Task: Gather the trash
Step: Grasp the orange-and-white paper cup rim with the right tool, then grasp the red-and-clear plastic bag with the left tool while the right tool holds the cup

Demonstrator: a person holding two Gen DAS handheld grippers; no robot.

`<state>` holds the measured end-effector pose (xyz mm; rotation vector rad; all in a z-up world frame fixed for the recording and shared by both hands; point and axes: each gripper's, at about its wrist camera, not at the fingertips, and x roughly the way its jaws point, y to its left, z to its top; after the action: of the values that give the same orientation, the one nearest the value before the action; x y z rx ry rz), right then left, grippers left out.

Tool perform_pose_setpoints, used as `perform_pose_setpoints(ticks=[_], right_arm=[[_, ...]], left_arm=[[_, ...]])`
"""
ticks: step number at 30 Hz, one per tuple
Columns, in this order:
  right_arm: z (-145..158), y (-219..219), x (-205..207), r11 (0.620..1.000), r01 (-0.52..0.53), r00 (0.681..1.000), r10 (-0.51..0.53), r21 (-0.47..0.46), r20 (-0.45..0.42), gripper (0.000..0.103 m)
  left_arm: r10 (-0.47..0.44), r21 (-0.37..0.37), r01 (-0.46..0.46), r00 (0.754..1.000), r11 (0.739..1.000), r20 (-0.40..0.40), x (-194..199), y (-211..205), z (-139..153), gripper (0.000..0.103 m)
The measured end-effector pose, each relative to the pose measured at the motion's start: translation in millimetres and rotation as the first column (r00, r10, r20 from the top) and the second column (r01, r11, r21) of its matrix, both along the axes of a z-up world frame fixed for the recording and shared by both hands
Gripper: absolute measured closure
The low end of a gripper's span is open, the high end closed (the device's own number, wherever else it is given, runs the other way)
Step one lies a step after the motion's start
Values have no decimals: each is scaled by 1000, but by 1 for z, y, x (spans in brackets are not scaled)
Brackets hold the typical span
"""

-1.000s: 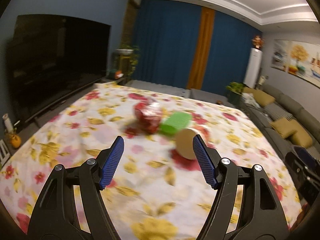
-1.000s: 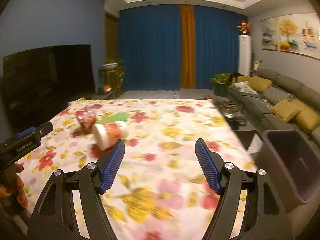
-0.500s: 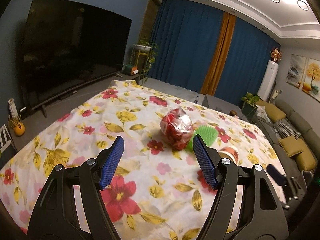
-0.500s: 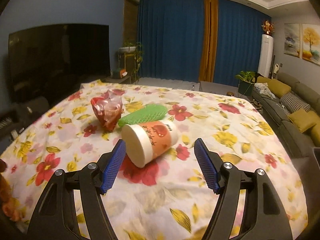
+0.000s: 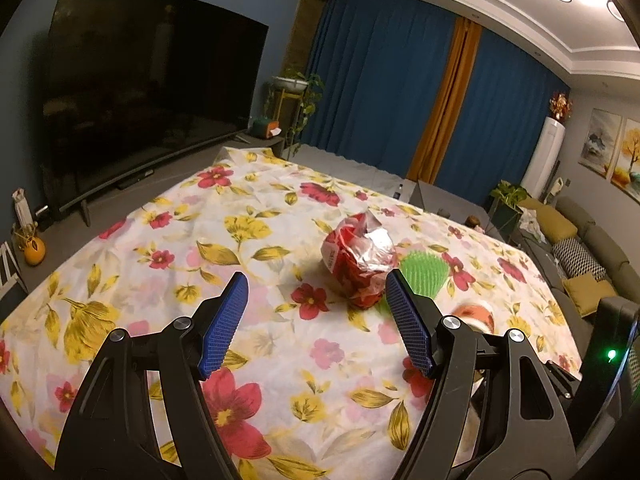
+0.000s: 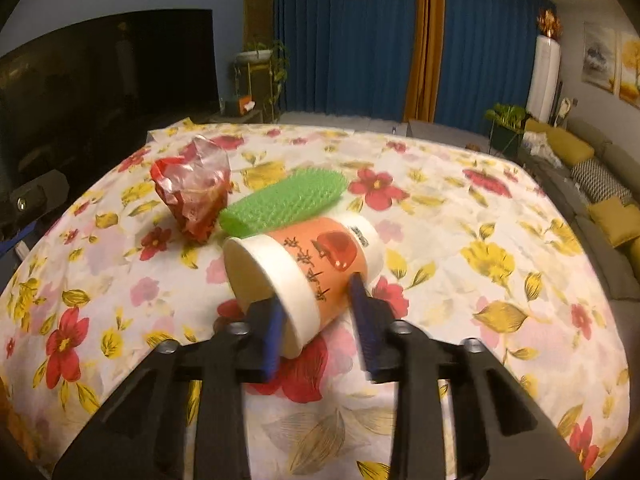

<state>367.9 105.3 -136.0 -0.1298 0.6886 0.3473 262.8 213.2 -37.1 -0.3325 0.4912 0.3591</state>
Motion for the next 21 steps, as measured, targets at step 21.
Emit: perform_pose_setpoints(ticks=[21], right_arm=[[45, -85, -22, 992, 83, 980, -99, 98, 171, 99]], left_arm=[[-43, 101, 47, 998, 994, -38, 54, -46, -13, 33]])
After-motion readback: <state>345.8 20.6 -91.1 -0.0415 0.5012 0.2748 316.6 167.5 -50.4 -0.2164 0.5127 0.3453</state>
